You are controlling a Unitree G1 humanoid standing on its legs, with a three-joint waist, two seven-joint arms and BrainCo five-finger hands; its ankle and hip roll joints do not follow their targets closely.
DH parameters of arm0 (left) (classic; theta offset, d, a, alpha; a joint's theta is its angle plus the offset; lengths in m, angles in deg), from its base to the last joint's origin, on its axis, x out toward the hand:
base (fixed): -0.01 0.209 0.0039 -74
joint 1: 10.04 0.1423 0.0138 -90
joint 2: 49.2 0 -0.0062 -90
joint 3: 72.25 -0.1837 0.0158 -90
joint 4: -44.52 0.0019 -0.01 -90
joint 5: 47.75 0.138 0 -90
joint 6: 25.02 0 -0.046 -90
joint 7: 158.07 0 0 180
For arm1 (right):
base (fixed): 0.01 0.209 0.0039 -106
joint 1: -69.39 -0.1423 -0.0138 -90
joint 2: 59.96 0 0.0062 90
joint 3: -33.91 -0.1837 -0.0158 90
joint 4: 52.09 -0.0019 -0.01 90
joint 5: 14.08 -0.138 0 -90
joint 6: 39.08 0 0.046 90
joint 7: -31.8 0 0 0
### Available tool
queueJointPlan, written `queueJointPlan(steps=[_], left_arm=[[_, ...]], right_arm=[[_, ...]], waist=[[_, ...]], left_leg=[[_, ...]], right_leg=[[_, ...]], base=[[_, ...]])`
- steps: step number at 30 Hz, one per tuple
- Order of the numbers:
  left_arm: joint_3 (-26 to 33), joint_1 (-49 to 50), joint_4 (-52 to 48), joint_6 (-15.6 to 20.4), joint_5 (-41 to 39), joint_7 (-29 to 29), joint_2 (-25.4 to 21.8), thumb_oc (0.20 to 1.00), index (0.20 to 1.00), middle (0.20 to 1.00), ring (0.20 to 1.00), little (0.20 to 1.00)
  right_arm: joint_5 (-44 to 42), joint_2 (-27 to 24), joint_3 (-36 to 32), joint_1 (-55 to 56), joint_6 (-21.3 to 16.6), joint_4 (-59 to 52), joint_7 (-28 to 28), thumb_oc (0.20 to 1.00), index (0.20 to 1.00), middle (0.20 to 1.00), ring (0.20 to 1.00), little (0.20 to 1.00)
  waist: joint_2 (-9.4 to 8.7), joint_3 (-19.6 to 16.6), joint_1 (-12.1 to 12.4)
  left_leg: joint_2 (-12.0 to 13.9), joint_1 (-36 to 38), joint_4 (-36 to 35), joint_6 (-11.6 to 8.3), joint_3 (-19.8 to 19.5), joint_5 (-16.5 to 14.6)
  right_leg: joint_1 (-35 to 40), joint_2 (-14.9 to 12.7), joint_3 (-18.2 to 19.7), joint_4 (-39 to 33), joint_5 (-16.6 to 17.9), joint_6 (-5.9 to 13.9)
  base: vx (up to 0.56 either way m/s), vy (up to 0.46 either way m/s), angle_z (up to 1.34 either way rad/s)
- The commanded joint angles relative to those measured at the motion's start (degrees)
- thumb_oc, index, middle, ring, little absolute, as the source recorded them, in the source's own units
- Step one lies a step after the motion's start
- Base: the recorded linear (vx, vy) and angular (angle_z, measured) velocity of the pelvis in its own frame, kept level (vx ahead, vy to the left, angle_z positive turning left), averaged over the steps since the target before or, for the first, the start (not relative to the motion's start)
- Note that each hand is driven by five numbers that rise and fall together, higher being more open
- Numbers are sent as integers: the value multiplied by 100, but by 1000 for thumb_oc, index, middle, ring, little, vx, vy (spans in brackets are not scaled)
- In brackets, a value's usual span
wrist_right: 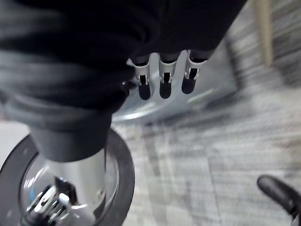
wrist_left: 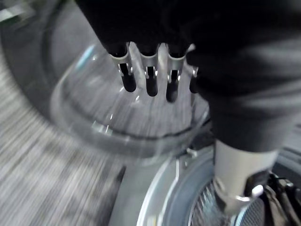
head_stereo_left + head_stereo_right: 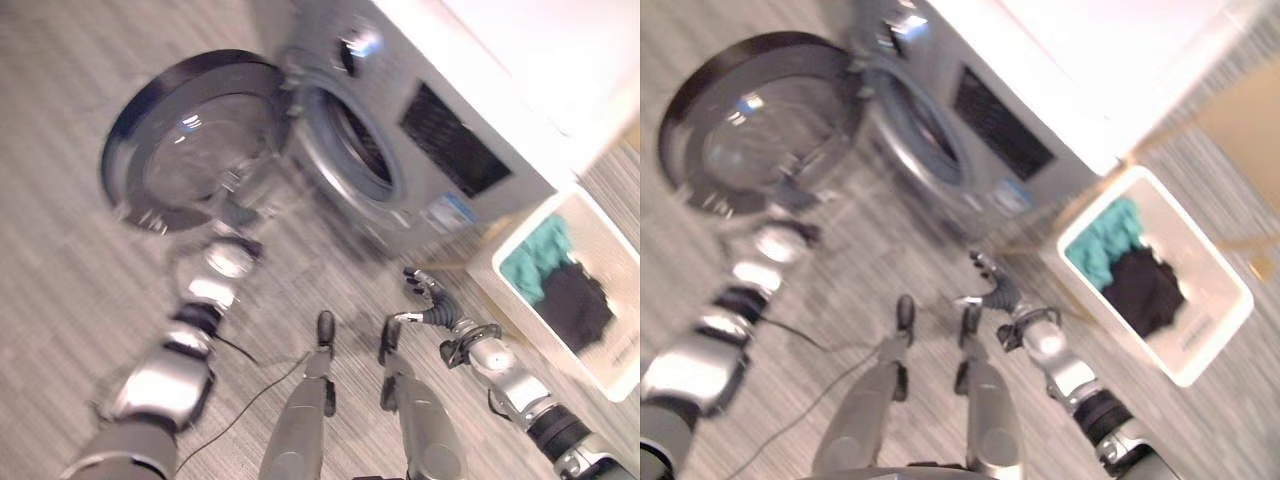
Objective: Grab the laundry basket,head to the washer,open it,put in the laundry and shut it.
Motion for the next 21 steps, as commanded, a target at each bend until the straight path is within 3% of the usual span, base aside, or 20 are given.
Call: queueJointPlan(steps=[1, 6, 11, 17, 19, 21], left_arm=[[2, 106, 313, 7, 446, -76, -485, 1000, 1000, 1000, 1000, 1000], [212, 198, 665, -81, 774, -57, -883, 1000, 1000, 1000, 1000, 1000], [585, 848, 634, -77, 923, -10, -914, 1000, 1000, 1000, 1000, 1000], [1177, 2527, -466, 25, 1019, -10, -256, 1000, 1000, 1000, 1000, 1000], [1369, 3224, -956, 71, 1017, -10, 81, 1000, 1000, 1000, 1000, 1000], [1515, 3913, -1291, 106, 959, 49, 463, 1000, 1000, 1000, 1000, 1000]], right_arm=[[-318, -118, -404, -430, -419, -436, 30, 1000, 1000, 1000, 1000, 1000], [-421, -254, -557, -226, -523, -673, 142, 1000, 1000, 1000, 1000, 1000], [-444, -144, -666, -61, -598, -775, 172, 1000, 1000, 1000, 1000, 1000], [229, -5, -908, 253, -592, -961, -22, 1000, 1000, 1000, 1000, 1000], [581, 33, -1113, 396, -563, -1026, -171, 1000, 1000, 1000, 1000, 1000], [951, 51, -1251, 461, -493, -1030, -286, 1000, 1000, 1000, 1000, 1000]], waist=[[-239, 296, 171], [-260, 275, 72], [-238, 171, 90], [-177, -111, 168], [-107, -194, 193], [-27, -305, 243]], left_leg=[[169, 237, 431, 52, -185, -912], [159, 262, 332, 60, -113, -904], [117, 398, 341, 52, -29, -965], [117, 956, 496, 134, 209, -1305], [154, 1369, 454, 180, 409, -1436], [227, 1738, 369, 195, 717, -1484]], right_leg=[[74, -52, 93, 19, 142, 274], [-3, -25, 204, -65, 237, 306], [100, -57, 264, -124, 257, 318], [560, -79, 360, 2, 70, 304], [750, -39, 400, 200, -53, 302], [892, -54, 187, 393, -106, 321]], base=[[-13, 55, -51], [5, 43, -18], [25, 34, -9], [69, 35, 0], [118, 84, -34], [101, 69, -80]])
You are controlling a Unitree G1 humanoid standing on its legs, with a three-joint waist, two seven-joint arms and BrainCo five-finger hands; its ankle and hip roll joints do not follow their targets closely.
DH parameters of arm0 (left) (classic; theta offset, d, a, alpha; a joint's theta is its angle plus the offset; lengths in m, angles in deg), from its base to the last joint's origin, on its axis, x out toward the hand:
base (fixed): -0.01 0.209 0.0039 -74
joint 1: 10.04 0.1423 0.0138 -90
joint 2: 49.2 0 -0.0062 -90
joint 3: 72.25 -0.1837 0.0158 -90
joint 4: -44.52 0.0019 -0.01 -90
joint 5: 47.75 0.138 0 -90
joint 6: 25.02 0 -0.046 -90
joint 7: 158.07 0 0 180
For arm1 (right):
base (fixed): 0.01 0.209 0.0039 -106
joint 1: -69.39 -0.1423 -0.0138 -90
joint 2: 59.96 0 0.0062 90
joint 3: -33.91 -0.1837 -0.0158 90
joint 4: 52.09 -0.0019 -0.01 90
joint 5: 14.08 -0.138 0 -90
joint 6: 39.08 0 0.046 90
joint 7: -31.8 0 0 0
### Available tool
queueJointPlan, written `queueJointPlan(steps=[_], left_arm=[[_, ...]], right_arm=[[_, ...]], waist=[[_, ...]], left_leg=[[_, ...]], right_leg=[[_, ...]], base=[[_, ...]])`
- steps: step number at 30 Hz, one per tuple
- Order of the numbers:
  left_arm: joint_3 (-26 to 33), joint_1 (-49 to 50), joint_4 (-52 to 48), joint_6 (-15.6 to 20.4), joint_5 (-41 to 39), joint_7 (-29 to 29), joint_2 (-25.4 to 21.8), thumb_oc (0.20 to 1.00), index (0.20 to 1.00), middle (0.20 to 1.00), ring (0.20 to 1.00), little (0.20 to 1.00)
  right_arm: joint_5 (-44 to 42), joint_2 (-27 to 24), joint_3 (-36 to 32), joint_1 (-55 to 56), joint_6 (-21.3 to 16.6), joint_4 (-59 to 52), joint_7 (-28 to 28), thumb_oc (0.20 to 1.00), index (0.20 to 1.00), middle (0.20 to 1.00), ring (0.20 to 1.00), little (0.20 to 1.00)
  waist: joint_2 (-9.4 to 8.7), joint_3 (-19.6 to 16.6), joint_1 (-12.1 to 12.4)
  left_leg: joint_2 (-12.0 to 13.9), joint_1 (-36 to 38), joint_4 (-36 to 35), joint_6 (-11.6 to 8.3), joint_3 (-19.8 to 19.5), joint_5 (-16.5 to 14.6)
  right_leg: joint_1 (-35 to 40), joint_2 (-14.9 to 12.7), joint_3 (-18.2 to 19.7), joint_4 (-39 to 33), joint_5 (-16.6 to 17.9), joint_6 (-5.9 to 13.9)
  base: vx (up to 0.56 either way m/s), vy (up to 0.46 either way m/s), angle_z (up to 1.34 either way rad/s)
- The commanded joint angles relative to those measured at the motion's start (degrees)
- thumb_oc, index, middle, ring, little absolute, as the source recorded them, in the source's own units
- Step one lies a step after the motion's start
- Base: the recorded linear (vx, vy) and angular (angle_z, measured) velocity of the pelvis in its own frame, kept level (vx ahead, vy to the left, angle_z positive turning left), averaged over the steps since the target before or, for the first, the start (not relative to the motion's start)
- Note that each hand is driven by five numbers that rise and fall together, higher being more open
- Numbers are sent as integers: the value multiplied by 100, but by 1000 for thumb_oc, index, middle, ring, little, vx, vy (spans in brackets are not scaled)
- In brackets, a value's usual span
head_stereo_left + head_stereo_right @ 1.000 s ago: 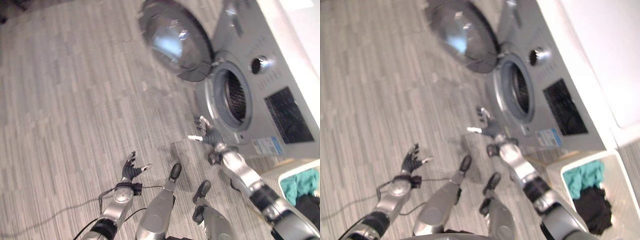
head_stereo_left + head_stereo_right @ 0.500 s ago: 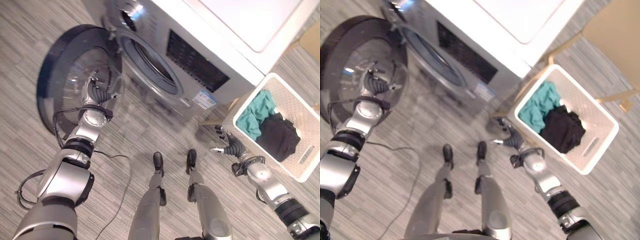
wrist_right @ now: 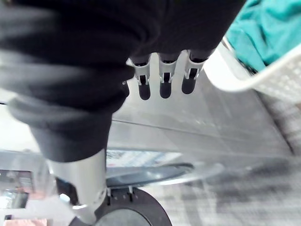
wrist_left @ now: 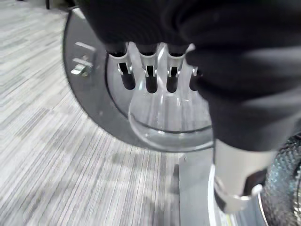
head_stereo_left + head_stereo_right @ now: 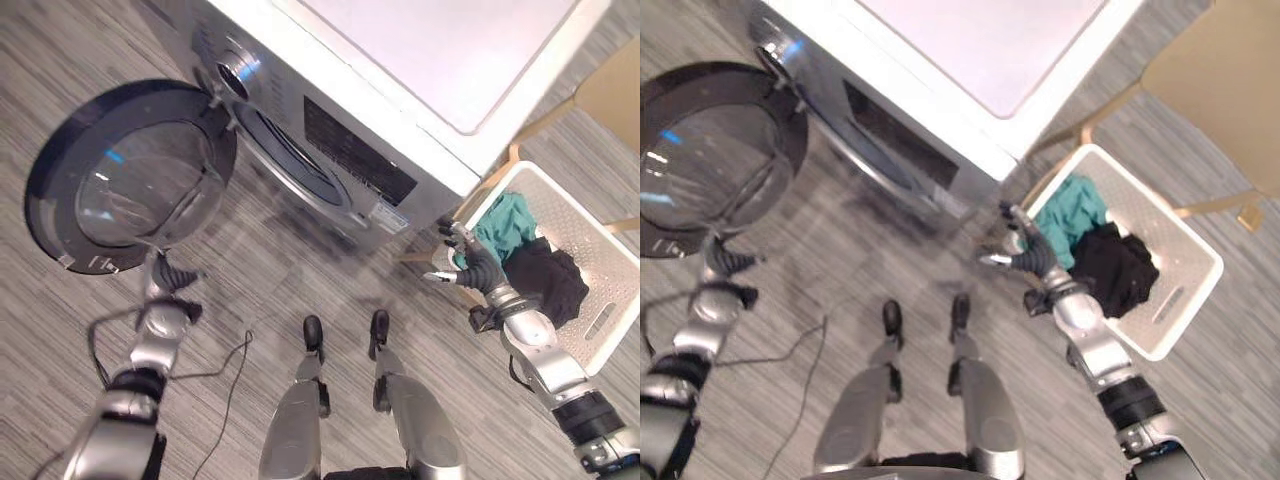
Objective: Grab the laundry basket,head to the washer,open it,put in the laundry and shut it.
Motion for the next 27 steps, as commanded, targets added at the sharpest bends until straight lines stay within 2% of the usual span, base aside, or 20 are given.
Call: queueJointPlan(steps=[1, 2, 4, 5, 6, 7, 8, 9, 10, 11, 12, 13, 14, 15, 17, 21, 23, 27], left_arm=[[23, 111, 419, 219, 74, -5, 139, 1000, 1000, 1000, 1000, 1000], [125, 770, 210, 233, -33, 145, 481, 1000, 1000, 1000, 1000, 1000], [184, 1184, 196, 189, -110, 260, 780, 1000, 1000, 1000, 1000, 1000], [163, 1322, 203, 160, -224, 349, 937, 1000, 1000, 1000, 1000, 1000], [107, 1389, 216, 160, -220, 406, 1038, 1000, 1000, 1000, 1000, 1000], [54, 1487, 228, 163, -172, 478, 1121, 1000, 1000, 1000, 1000, 1000], [12, 1596, 192, 177, -294, 569, 1260, 1000, 1000, 1000, 1000, 1000], [6, 1612, 186, 177, -299, 571, 1264, 1000, 1000, 1000, 1000, 1000], [-137, 1776, 104, 181, -321, 762, 1365, 1000, 1000, 1000, 1000, 1000], [-137, 1786, 94, 176, -321, 765, 1362, 1000, 1000, 1000, 1000, 1000], [-316, 1770, 37, 196, -467, 804, 1480, 1000, 1000, 1000, 1000, 1000], [-397, 1765, 29, 214, -507, 819, 1509, 1000, 1000, 1000, 1000, 1000], [-395, 1762, 31, 215, -508, 819, 1510, 1000, 1000, 1000, 1000, 1000], [-525, 1750, 16, 219, -588, 904, 1568, 1000, 1000, 1000, 1000, 1000], [-587, 1750, 49, 240, -626, 906, 1586, 1000, 1000, 1000, 1000, 1000], [-621, 1780, 183, 235, -698, 908, 1586, 1000, 1000, 1000, 1000, 1000], [-666, 1771, 237, 259, -712, 903, 1584, 1000, 1000, 1000, 1000, 1000], [-627, 1871, 360, 254, -675, 928, 1521, 1000, 1000, 1000, 1000, 1000]], right_arm=[[527, -63, 37, 409, -227, -206, -280, 1000, 1000, 1000, 1000, 1000], [1108, -55, -98, 517, -160, -248, -429, 1000, 1000, 1000, 1000, 1000], [1598, -25, -143, 618, -19, -144, -516, 1000, 1000, 1000, 1000, 1000], [1819, -7, -175, 732, 55, -106, -602, 1000, 1000, 1000, 1000, 1000], [2007, -3, -232, 817, 101, -30, -663, 1000, 1000, 1000, 1000, 1000], [2170, -2, -325, 1004, 151, 14, -681, 1000, 1000, 1000, 1000, 1000], [2338, -28, -353, 1139, 188, 96, -739, 1000, 1000, 1000, 1000, 1000], [2347, -32, -350, 1154, 186, 96, -746, 1000, 1000, 1000, 1000, 1000], [2602, -97, -250, 1159, 311, 408, -790, 1000, 1000, 1000, 1000, 1000], [2604, -95, -247, 1159, 310, 414, -793, 1000, 1000, 1000, 1000, 1000], [2745, -236, 7, 907, 372, 551, -777, 1000, 1000, 1000, 1000, 1000], [2779, -295, 99, 820, 393, 609, -751, 1000, 1000, 1000, 1000, 1000], [2779, -295, 101, 814, 390, 615, -753, 1000, 1000, 1000, 1000, 1000], [2897, -458, 337, 563, 445, 795, -674, 1000, 1000, 1000, 1000, 1000], [2978, -576, 549, 365, 435, 928, -667, 1000, 1000, 1000, 1000, 1000], [3026, -790, 803, 68, 452, 1096, -614, 1000, 1000, 1000, 1000, 1000], [3013, -885, 870, -26, 460, 1208, -631, 1000, 1000, 1000, 1000, 1000], [3005, -874, 983, -188, 471, 1358, -572, 1000, 1000, 1000, 1000, 1000]], waist=[[-154, -775, -20], [-41, -893, 121], [84, -1078, 203], [124, -1147, 190], [129, -1217, 142], [110, -1326, 63], [116, -1403, 53], [127, -1412, 61], [113, -1457, 93], [123, -1454, 96], [42, -1373, 225], [11, -1344, 304], [16, -1343, 293], [-23, -1312, 434], [-41, -1295, 540], [54, -1344, 692], [116, -1293, 742], [190, -1361, 815]], left_leg=[[-208, 159, 560, 146, 143, -1233], [-64, 551, 462, 100, 574, -1290], [82, 876, 385, 45, 830, -1406], [120, 1035, 374, 39, 894, -1435], [113, 1049, 423, 35, 888, -1458], [140, 1073, 560, 3, 872, -1514], [207, 1056, 863, -84, 882, -1515], [226, 1044, 904, -97, 888, -1536], [474, 880, 1845, -287, 910, -1338], [510, 854, 1918, -308, 904, -1367], [508, 523, 2692, -337, 531, -995], [417, 334, 2814, -341, 263, -974], [423, 319, 2835, -342, 251, -983], [286, 13, 2597, -267, -171, -1164], [179, -188, 2217, -237, -469, -1249], [140, -176, 1219, -329, -945, -791], [158, -322, 1138, -368, -1023, -600], [85, -75, 936, -302, -1143, -660]], right_leg=[[-335, -530, -283, 673, -515, 643], [-118, -715, -1237, 888, -617, 625], [126, -863, -2036, 1065, -806, 616], [161, -897, -2244, 1208, -874, 582], [240, -847, -2182, 1079, -964, 556], [377, -717, -1959, 899, -1075, 474], [490, -640, -1807, 770, -1090, 429], [500, -623, -1802, 750, -1085, 421], [807, -498, -1684, 428, -1096, 266], [825, -470, -1687, 402, -1091, 249], [983, -361, -1507, 169, -1034, 62], [1060, -356, -1432, 95, -1052, 38], [1064, -350, -1443, 88, -1051, 37], [1146, -371, -1277, -2, -1062, 90], [1191, -367, -1116, -17, -1101, 146], [1321, -227, -904, -7, -1198, 172], [1397, -225, -866, 56, -1306, 157], [1464, -270, -817, 243, -1453, 172]], base=[[126, 38, -72], [116, -4, -76], [244, -39, -133], [247, -88, -153], [192, -176, -108], [206, -209, -7], [151, -181, 9], [163, -245, 8], [89, -177, 6], [95, -299, -15], [32, -167, -29], [33, -157, -50], [103, -45, -75], [110, -8, -98], [139, 12, -72], [145, 65, -45], [120, 105, -13], [132, 123, -7]])
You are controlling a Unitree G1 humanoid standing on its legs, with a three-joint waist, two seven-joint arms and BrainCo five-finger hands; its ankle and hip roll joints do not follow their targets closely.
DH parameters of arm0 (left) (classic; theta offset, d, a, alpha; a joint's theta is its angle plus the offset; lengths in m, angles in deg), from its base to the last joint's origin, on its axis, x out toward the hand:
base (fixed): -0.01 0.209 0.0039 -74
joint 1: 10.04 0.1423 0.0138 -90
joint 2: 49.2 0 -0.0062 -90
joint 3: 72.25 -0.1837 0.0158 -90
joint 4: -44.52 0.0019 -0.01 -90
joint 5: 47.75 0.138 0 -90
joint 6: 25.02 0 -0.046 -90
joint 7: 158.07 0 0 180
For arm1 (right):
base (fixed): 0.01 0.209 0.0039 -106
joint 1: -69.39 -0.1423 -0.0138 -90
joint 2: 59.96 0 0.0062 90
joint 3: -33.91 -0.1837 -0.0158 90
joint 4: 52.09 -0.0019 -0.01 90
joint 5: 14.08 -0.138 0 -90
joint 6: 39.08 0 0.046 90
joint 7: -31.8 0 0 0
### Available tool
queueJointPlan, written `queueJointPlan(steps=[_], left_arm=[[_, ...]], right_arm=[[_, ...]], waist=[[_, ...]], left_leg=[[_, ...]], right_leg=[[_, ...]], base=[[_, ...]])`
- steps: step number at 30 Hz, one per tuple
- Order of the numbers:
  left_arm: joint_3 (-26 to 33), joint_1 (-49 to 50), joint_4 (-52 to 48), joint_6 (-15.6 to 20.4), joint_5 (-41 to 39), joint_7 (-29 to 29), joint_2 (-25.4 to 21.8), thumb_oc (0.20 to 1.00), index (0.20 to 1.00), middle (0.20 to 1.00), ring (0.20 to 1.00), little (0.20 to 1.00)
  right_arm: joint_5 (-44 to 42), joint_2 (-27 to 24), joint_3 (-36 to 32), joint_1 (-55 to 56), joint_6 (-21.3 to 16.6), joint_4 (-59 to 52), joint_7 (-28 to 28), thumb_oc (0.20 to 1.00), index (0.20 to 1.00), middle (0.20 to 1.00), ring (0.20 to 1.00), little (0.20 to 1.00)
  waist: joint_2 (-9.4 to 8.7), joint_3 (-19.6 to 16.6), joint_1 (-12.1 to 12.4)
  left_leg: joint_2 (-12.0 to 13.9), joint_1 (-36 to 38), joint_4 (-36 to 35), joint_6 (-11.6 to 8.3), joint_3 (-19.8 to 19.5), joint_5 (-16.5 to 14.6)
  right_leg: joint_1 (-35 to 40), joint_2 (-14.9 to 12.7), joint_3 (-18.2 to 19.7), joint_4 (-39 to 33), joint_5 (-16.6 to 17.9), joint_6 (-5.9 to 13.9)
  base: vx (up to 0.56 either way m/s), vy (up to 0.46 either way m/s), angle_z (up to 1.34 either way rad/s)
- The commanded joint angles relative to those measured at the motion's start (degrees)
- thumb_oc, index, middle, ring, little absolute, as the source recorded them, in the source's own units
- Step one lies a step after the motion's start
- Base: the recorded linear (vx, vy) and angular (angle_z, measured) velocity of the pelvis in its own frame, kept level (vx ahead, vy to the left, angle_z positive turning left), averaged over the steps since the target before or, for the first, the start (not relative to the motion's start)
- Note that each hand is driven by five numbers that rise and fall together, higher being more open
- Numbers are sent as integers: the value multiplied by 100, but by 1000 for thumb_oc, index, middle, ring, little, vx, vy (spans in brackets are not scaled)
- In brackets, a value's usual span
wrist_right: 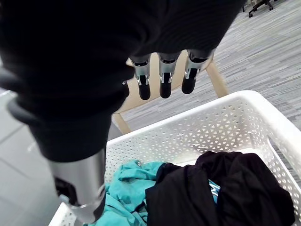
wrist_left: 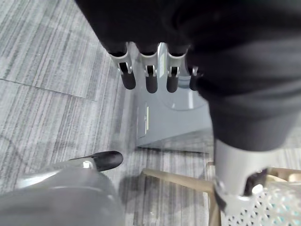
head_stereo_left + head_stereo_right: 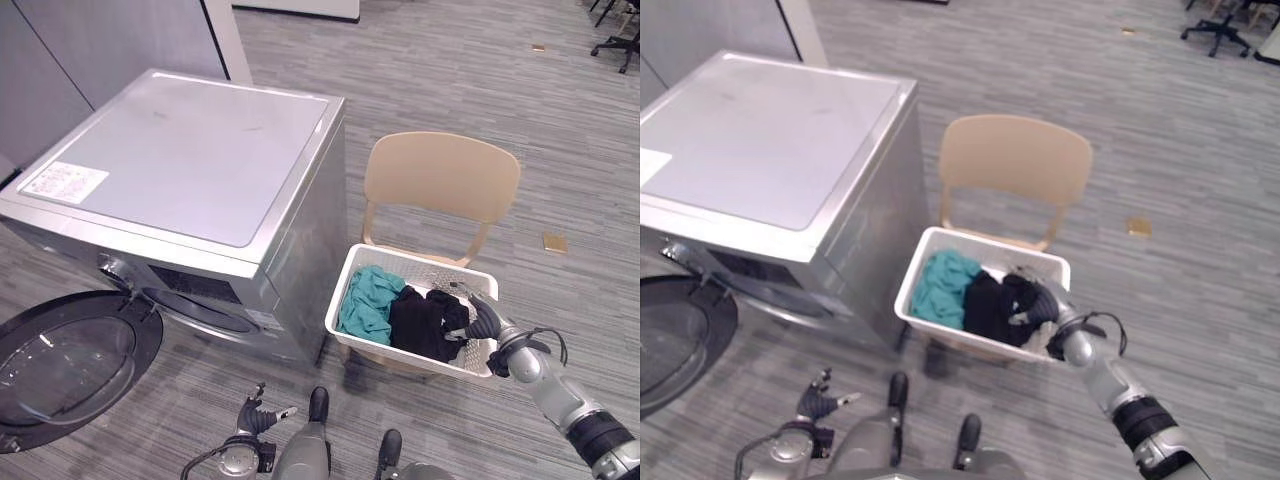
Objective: Grab the laundry basket,head to the washer,open it,put in the laundry and shut it.
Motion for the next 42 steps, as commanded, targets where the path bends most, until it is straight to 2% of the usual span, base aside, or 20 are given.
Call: queueJointPlan(steps=[1, 5, 7, 9, 12, 16, 18, 20, 22, 23, 25, 27, 31, 36, 37, 38, 42], left_arm=[[-26, -130, 20, 151, -116, -36, -317, 1000, 1000, 1000, 1000, 1000], [-16, -146, 56, 172, -97, -49, -434, 1000, 1000, 1000, 1000, 1000], [-58, -349, -21, 257, -253, -176, -550, 1000, 1000, 1000, 1000, 1000], [-72, -422, -11, 274, -309, -207, -560, 1000, 1000, 1000, 1000, 1000], [-144, -575, -87, 357, -435, -307, -579, 1000, 1000, 1000, 1000, 1000], [-437, -975, -183, 531, -852, -489, -640, 1000, 1000, 1000, 1000, 1000], [-549, -1150, -201, 523, -917, -513, -662, 1000, 1000, 1000, 1000, 1000], [-599, -1241, -198, 525, -903, -535, -643, 1000, 1000, 1000, 1000, 1000], [-599, -1300, -182, 538, -908, -573, -609, 1000, 1000, 1000, 1000, 1000], [-560, -1299, -227, 517, -937, -581, -510, 1000, 1000, 1000, 1000, 1000], [-500, -1237, -306, 491, -959, -565, -465, 1000, 1000, 1000, 1000, 1000], [-345, -1065, -472, 422, -915, -480, -397, 1000, 1000, 1000, 1000, 1000], [-156, -825, -606, 310, -871, -373, -430, 1000, 1000, 1000, 1000, 1000], [89, -491, -801, 196, -847, -254, -491, 1000, 1000, 1000, 1000, 1000], [182, -363, -917, 159, -848, -228, -468, 1000, 1000, 1000, 1000, 1000], [181, -356, -921, 156, -848, -228, -470, 1000, 1000, 1000, 1000, 1000], [295, -8, -1361, 133, -897, -124, -449, 1000, 1000, 1000, 1000, 1000]], right_arm=[[77, -116, 36, -428, -167, -93, -41, 1000, 1000, 1000, 1000, 1000], [159, 50, 327, -803, -103, 274, -36, 1000, 1000, 1000, 1000, 1000], [148, 307, 718, -1525, -26, 976, -180, 1000, 1000, 1000, 1000, 1000], [187, 360, 820, -1707, 8, 1145, -192, 1000, 1000, 1000, 1000, 1000], [225, 501, 1047, -2127, 113, 1693, -284, 1000, 1000, 1000, 1000, 1000], [425, 587, 1618, -3478, 421, 3588, -702, 1000, 1000, 1000, 1000, 1000], [515, 659, 1761, -3849, 595, 4346, -697, 1000, 1000, 1000, 1000, 1000], [340, 740, 1714, -3909, 591, 4432, -661, 200, 200, 200, 200, 200], [73, 759, 1599, -3829, 534, 4058, -671, 200, 200, 200, 200, 200], [-530, 733, 1260, -3526, 375, 3207, -752, 200, 200, 200, 200, 200], [-829, 656, 940, -3286, 275, 2571, -817, 200, 200, 200, 200, 200], [-1586, 760, 86, -2497, -10, 1366, -843, 200, 200, 200, 200, 200], [-2159, 1068, -474, -1825, -201, 579, -698, 200, 200, 200, 200, 200], [-2714, 1261, -838, -1173, -311, -106, -430, 200, 200, 200, 200, 200], [-3233, 1405, -1044, -793, -435, -554, -219, 200, 200, 200, 200, 200], [-3234, 1405, -1046, -782, -431, -563, -217, 200, 200, 200, 200, 200], [-4110, 1633, -1213, -164, -620, -1601, 327, 200, 200, 200, 200, 200]], waist=[[-39, 180, 222], [-21, 251, 365], [18, 470, 526], [27, 541, 554], [66, 725, 630], [214, 1179, 906], [305, 1319, 991], [316, 1361, 1020], [272, 1349, 1001], [171, 1292, 919], [128, 1249, 857], [67, 1078, 686], [58, 800, 556], [80, 439, 467], [51, 280, 421], [51, 279, 423], [-4, 52, 392]], left_leg=[[-153, 234, 531, 98, -124, -778], [-241, 277, 564, 205, -18, -895], [-282, 0, 559, 291, 63, -883], [-290, -102, 540, 305, 58, -851], [-312, -379, 456, 322, 28, -725], [-367, -1024, 195, 250, -151, -340], [-407, -1187, 135, 231, -231, -237], [-432, -1225, 117, 218, -272, -200], [-437, -1171, 50, 211, -277, -190], [-438, -1076, -42, 221, -257, -201], [-428, -953, -80, 231, -229, -239], [-417, -554, -105, 280, -152, -417], [-435, -161, -162, 345, -68, -549], [-451, 327, -339, 395, -18, -633], [-460, 521, -360, 412, -1, -704], [-460, 527, -361, 412, 0, -706], [-479, 835, -349, 476, 85, -862]], right_leg=[[126, -387, 52, 332, -556, 572], [21, -543, 150, 506, -572, 637], [-504, -649, 265, 742, -472, 672], [-659, -657, 284, 801, -446, 677], [-1028, -694, 288, 882, -348, 684], [-1759, -744, 173, 951, -191, 725], [-1926, -732, 142, 954, -158, 738], [-1933, -725, 122, 919, -142, 752], [-1899, -711, 137, 872, -125, 762], [-1819, -701, 183, 778, -75, 782], [-1737, -704, 201, 739, -69, 798], [-1385, -724, 224, 659, -94, 820], [-1057, -744, 266, 564, -85, 839], [-640, -745, 281, 436, -129, 863], [-460, -745, 300, 385, -135, 881], [-453, -745, 301, 382, -134, 881], [-287, -778, 380, 379, -100, 951]], base=[[73, 94, -6], [43, 149, 1], [-145, 137, -23], [-113, 47, -17], [-142, 34, 8], [-176, 6, 16], [-115, 10, 18], [-51, -3, 28], [-5, 10, 24], [-5, 13, 11], [-10, 14, -16], [54, 2, -19], [84, 3, -21], [125, 13, -3], [98, 21, 3], [110, 32, 6], [60, 55, -7]])
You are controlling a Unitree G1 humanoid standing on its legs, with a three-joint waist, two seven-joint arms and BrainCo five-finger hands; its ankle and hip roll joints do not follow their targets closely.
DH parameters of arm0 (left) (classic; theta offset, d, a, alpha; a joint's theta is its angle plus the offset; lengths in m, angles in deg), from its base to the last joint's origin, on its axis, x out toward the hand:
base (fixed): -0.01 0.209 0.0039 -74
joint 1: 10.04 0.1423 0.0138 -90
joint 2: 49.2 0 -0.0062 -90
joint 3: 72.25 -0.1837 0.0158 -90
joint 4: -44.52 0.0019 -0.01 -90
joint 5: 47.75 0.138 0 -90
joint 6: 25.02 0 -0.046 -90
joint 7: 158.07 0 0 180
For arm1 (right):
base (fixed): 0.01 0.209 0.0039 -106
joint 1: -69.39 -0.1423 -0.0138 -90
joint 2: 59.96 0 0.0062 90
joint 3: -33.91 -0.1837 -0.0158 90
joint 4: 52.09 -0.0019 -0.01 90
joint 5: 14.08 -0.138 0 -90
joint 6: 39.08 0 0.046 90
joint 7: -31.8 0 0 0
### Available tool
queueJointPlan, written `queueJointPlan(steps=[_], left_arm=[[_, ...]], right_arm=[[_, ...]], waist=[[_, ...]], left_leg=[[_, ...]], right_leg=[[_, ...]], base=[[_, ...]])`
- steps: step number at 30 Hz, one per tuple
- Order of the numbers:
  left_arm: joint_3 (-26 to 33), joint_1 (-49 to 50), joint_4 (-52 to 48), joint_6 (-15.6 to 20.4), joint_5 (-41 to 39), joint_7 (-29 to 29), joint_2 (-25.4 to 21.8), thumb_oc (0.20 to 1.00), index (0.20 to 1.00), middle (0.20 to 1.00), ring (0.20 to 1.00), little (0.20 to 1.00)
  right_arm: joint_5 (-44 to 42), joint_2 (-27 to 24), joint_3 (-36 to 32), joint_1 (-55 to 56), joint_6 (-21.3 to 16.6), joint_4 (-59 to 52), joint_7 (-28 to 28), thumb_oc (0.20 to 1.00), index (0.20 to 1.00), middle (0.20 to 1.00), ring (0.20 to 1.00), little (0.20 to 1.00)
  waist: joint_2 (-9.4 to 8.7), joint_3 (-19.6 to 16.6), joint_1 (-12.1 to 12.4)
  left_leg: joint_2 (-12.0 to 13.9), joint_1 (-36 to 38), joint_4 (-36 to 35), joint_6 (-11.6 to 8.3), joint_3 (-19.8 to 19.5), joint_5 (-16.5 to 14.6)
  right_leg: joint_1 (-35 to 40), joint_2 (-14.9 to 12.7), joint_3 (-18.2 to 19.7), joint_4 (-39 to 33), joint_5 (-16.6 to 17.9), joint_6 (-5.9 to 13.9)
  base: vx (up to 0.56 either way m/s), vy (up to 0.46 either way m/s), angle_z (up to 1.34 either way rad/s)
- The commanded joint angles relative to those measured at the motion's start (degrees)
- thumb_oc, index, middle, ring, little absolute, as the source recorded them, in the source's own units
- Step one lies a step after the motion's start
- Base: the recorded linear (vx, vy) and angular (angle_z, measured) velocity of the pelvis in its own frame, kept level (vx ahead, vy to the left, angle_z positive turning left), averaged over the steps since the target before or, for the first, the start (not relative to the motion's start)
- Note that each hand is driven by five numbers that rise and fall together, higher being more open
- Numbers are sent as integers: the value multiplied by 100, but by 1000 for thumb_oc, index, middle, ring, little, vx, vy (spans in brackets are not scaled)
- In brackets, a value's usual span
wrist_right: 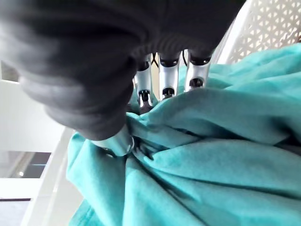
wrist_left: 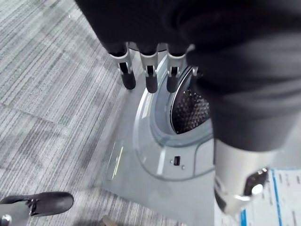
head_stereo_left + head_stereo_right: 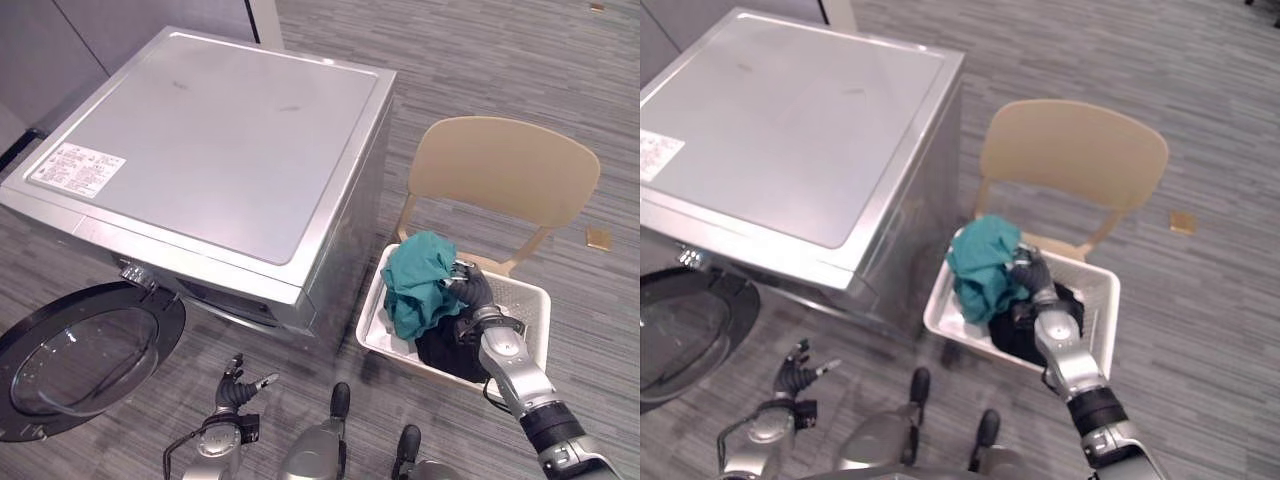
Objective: Grab the laundry basket,head to the washer,open it,put in the laundry and shut it.
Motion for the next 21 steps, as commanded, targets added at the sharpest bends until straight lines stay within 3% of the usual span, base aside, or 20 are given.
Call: queueJointPlan(steps=[1, 3, 4, 7, 8, 9, 10, 11, 13, 15, 17, 19, 20, 21], left_arm=[[-1, -92, -78, 144, -8, 53, -107, 1000, 1000, 1000, 1000, 1000], [-2, -45, -233, 158, -16, 81, -108, 1000, 1000, 1000, 1000, 1000], [-26, -140, -401, 196, -55, 65, -181, 1000, 1000, 1000, 1000, 1000], [-57, -309, -585, 263, -35, 51, -277, 1000, 1000, 1000, 1000, 1000], [-77, -336, -753, 306, 5, 34, -344, 1000, 1000, 1000, 1000, 1000], [-78, -336, -754, 306, 5, 34, -344, 1000, 1000, 1000, 1000, 1000], [-141, -300, -1026, 323, 0, 84, -373, 1000, 1000, 1000, 1000, 1000], [-140, -293, -1032, 320, 0, 84, -377, 1000, 1000, 1000, 1000, 1000], [-238, -252, -1476, 369, -22, 162, -394, 1000, 1000, 1000, 1000, 1000], [-283, -283, -1610, 368, -24, 206, -378, 1000, 1000, 1000, 1000, 1000], [-443, -475, -2021, 454, 80, 280, -430, 1000, 1000, 1000, 1000, 1000], [-529, -575, -2212, 506, 176, 362, -507, 1000, 1000, 1000, 1000, 1000], [-528, -576, -2215, 504, 175, 362, -507, 1000, 1000, 1000, 1000, 1000], [-605, -656, -2336, 543, 147, 397, -534, 1000, 1000, 1000, 1000, 1000]], right_arm=[[-603, -26, -42, -181, -622, -657, 367, 200, 200, 200, 200, 200], [-668, -5, 12, -96, -712, -1048, 531, 200, 200, 200, 200, 200], [-793, -22, -6, -66, -800, -1337, 630, 200, 200, 200, 200, 200], [-789, -67, -137, 52, -958, -1745, 649, 200, 200, 200, 200, 200], [-762, -5, -302, 185, -1026, -1825, 574, 200, 200, 200, 200, 200], [-762, -5, -302, 185, -1026, -1825, 574, 200, 200, 200, 200, 200], [-736, 10, -309, 215, -990, -1860, 551, 200, 200, 200, 200, 200], [-736, 13, -309, 220, -990, -1862, 552, 200, 200, 200, 200, 200], [-791, -33, -305, 176, -1049, -1799, 467, 200, 200, 200, 200, 200], [-770, -79, -325, 178, -1038, -1836, 453, 200, 200, 200, 200, 200], [-767, -211, -278, 113, -1031, -1884, 468, 200, 200, 200, 200, 200], [-855, -254, -216, 116, -981, -1940, 556, 200, 200, 200, 200, 200], [-855, -255, -217, 114, -981, -1940, 557, 200, 200, 200, 200, 200], [-927, -274, -157, 126, -960, -1986, 602, 200, 200, 200, 200, 200]], waist=[[-159, -182, 105], [-116, -149, 97], [-42, -26, 61], [-45, -9, 53], [-81, -111, 112], [-80, -116, 112], [-142, -176, 203], [-150, -173, 193], [-102, -123, 301], [-45, -99, 263], [-113, -12, 92], [-232, -30, -22], [-224, -38, -27], [-298, -74, -107]], left_leg=[[-29, 314, 63, 43, -14, -1028], [-21, 337, 74, 88, 31, -1006], [34, 192, 200, 116, -19, -926], [32, -197, 410, 123, -224, -750], [10, -487, 531, 91, -394, -603], [13, -492, 532, 91, -394, -603], [-16, -687, 585, -17, -537, -430], [-26, -679, 586, -17, -545, -432], [40, -1055, 598, -392, -722, 53], [45, -1139, 554, -493, -765, 150], [36, -1167, 662, -381, -356, -130], [40, -1025, 966, -266, -201, -406], [46, -1045, 968, -266, -209, -394], [47, -941, 1142, -225, -141, -616]], right_leg=[[-414, -383, 130, 370, 69, 361], [-532, -422, 189, 741, 73, 423], [-739, -343, 486, 1304, -55, 465], [-628, -93, 938, 1929, -459, 357], [-443, 85, 1235, 2159, -488, 304], [-447, 87, 1235, 2157, -485, 303], [-53, 265, 1398, 1646, -992, 51], [-30, 257, 1386, 1626, -991, 50], [105, 582, 1254, 1012, -1137, -227], [43, 659, 1159, 928, -1080, -254], [-40, 524, 841, 741, -821, -234], [-84, 358, 618, 615, -652, -180], [-95, 367, 612, 606, -633, -181], [-132, 281, 487, 543, -546, -172]], base=[[-48, 57, -26], [-139, 42, -36], [-246, -18, -33], [-310, -139, 17], [-237, -211, 97], [-240, -252, 119], [-84, -112, 77], [-238, -289, 79], [-329, -292, 53], [-261, -104, 88], [-335, -52, 118], [-188, -16, 83], [-143, -7, 88], [-113, -10, 78]])
